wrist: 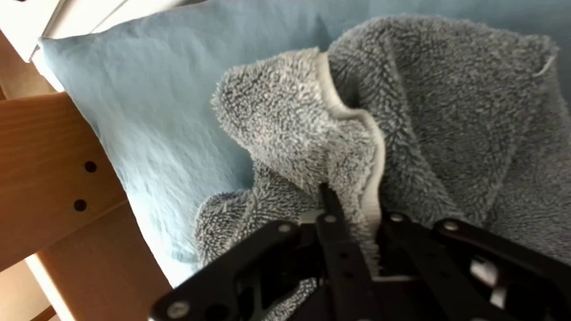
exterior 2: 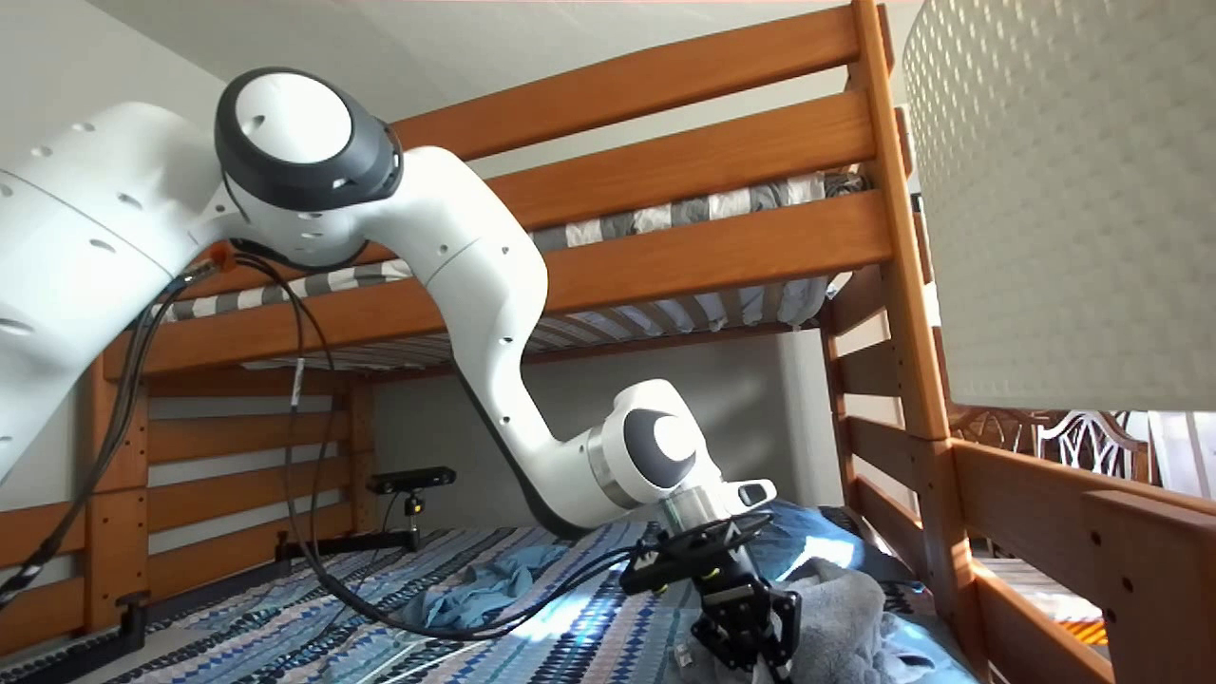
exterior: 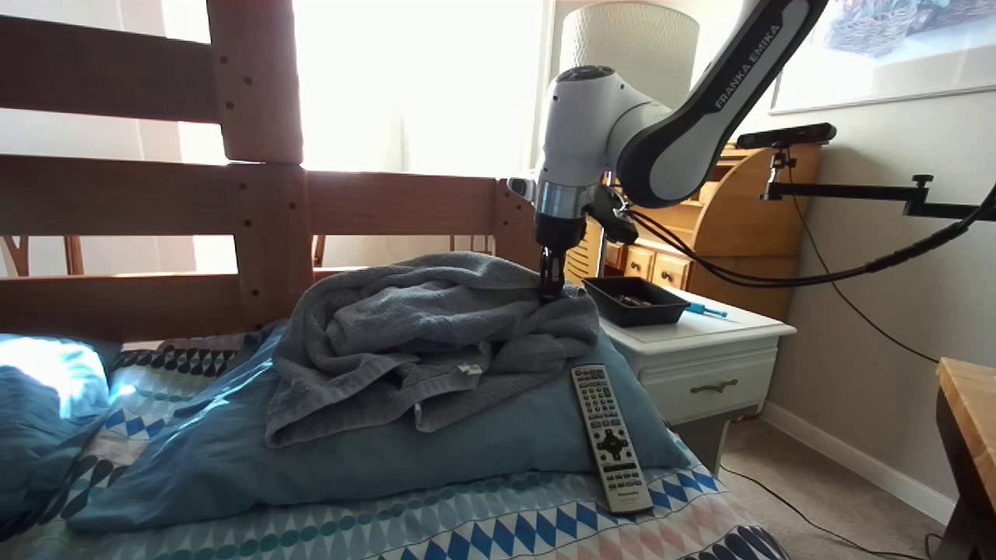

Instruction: Move the blue towel to the left.

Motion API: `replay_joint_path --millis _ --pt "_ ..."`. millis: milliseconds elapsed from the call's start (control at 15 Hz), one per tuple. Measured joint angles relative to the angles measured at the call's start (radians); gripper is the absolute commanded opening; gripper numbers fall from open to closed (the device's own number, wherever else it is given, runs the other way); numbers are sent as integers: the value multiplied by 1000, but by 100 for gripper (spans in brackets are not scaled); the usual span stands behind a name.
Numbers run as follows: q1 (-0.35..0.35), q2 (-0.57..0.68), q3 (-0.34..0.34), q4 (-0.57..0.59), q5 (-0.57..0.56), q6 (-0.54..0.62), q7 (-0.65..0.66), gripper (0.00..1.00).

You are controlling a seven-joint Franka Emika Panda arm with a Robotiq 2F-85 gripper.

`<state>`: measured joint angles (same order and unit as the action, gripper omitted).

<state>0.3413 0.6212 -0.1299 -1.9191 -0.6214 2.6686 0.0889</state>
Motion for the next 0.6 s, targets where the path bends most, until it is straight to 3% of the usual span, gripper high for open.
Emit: replay_joint_path --millis 600 --pt "29 -2 124 33 0 -19 -58 4"
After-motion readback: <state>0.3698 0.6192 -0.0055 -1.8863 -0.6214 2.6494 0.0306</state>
